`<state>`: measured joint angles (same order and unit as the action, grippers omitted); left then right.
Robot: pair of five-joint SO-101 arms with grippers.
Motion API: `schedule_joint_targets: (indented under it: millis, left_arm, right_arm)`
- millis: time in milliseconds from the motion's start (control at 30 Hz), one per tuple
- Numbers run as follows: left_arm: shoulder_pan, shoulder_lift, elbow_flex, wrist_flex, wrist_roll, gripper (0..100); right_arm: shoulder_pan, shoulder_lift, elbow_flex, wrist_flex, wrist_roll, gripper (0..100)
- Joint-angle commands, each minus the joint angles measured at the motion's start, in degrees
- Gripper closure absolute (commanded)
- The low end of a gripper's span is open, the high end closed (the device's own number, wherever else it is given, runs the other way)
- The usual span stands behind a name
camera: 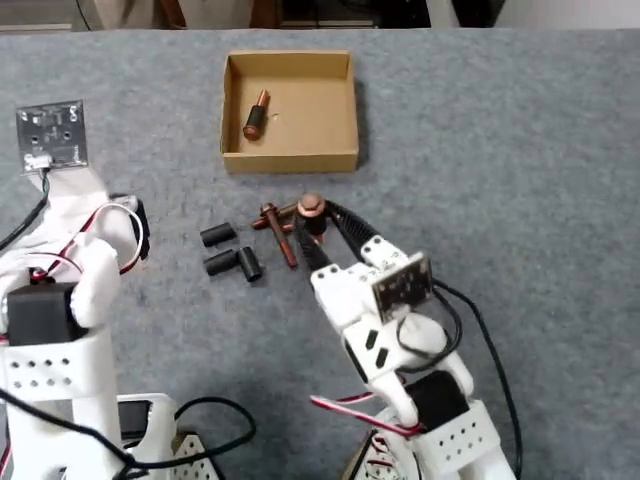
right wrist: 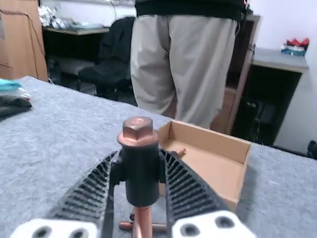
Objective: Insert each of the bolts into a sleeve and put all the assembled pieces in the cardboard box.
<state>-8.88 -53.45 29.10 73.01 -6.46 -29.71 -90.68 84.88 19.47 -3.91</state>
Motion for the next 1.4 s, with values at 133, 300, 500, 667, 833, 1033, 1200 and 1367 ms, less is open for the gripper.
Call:
schedule_joint_targets:
  millis: [133,300,500,667,833,1033,1200,1367]
  left_arm:
    - [-1.1,-0.5,-0.7,3.9,-0.3,98]
    - [-1.1,-0.5,-1.3,6.9,-0.4,98]
    - [-1.1,-0.5,-1.0,7.5,-0.1,98]
    - [-1.1,-0.5,-1.0,7.5,-0.3,98]
    - [-1.1,-0.5,3.6,6.9,-0.4,98]
    - [-1.1,-0.9,4.7,6.9,-0.4,98]
    - [-0.6,-3.9,5.0,6.4,-0.4,98]
    - [-0.6,-6.9,7.1,2.3,-0.4,98]
  right_arm:
    - [2.2,30.5,-20.2,-4.0,0.2,99.7]
    - [4.9,50.7,-34.8,-4.3,0.1,99.7]
    - [5.2,69.0,-50.2,-4.3,0.1,99.2]
    - [5.2,83.0,-62.5,-4.3,0.1,99.2]
    - [6.6,96.9,-76.2,-4.3,0.1,99.2]
    - [8.2,113.4,-92.4,-3.9,0.1,99.2]
    - [8.6,124.3,-101.7,-3.8,0.4,99.1]
    - [8.6,130.1,-105.5,-3.8,0.4,87.8]
